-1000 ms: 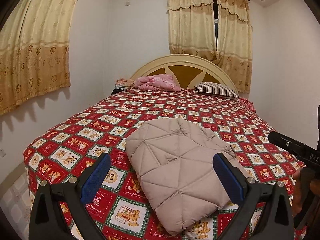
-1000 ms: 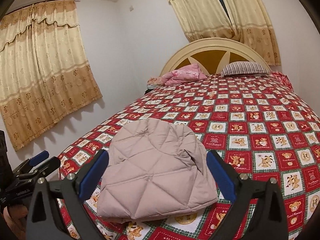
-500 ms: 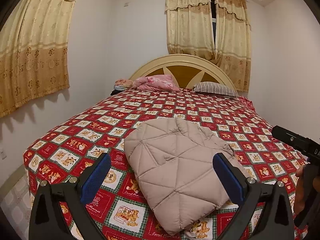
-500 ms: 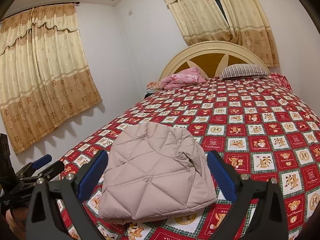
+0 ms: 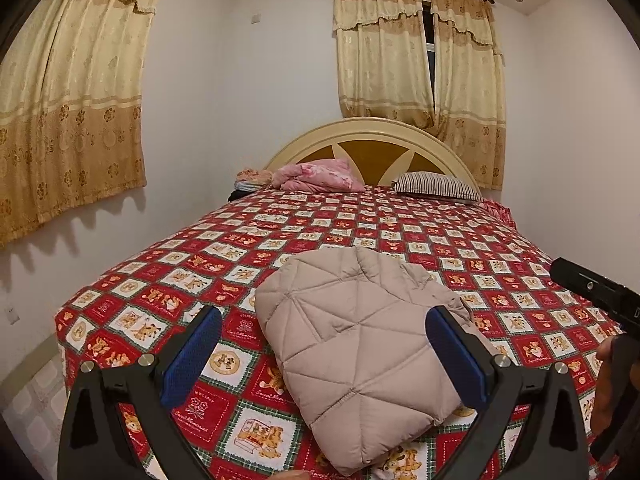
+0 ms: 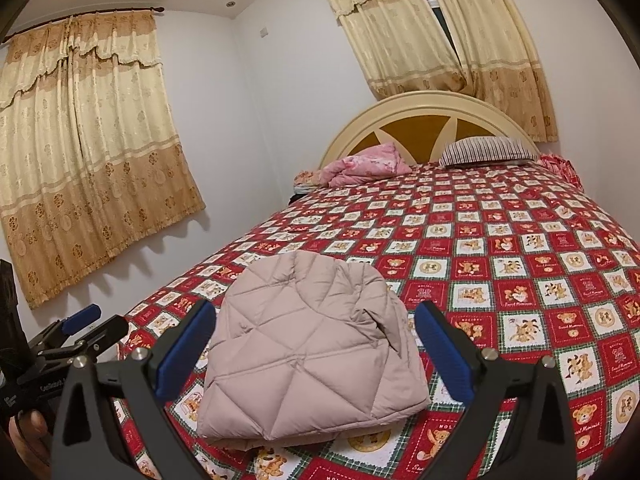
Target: Fold large clothes
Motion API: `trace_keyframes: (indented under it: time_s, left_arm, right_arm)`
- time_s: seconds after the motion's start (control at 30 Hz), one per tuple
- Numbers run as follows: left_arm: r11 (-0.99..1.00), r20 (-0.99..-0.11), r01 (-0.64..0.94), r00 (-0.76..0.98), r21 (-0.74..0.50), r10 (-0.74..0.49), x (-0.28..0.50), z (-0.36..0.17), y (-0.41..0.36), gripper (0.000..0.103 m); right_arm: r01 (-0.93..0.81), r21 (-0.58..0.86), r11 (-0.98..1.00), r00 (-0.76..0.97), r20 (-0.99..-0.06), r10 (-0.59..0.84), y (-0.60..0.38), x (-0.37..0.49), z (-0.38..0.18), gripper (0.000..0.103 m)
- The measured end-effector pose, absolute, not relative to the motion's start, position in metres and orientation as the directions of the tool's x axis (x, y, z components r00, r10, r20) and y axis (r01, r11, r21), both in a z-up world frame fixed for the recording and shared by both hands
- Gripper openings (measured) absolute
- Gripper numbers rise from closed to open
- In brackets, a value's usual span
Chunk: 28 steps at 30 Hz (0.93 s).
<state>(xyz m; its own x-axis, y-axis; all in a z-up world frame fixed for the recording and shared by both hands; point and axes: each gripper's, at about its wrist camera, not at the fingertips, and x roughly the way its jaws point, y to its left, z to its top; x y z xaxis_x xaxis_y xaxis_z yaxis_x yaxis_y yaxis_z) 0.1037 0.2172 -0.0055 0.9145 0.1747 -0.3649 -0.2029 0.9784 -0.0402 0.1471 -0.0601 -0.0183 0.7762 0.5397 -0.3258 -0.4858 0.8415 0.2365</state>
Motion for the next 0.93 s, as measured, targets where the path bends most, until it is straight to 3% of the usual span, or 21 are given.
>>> trace_keyframes:
  time_s: [0.53,0.93]
  left_arm:
    - [0.971,-0.34,-0.237,0.914,-0.001,0.223,0.103,-0.004,0.214,0.102]
    - [0.97,-0.335,-0.24,0.912,0.028,0.236,0.105,-0.011,0.211,0.102]
  right_arm:
    - [-0.51,0.205,0.835,0.785,-0.286,0.55,-0.057,0.133,-0.01,0.103]
    - [-0.521,0.179,0.834,0.776,-0.308,0.551,-0.051,0.132,-0.012,0.103]
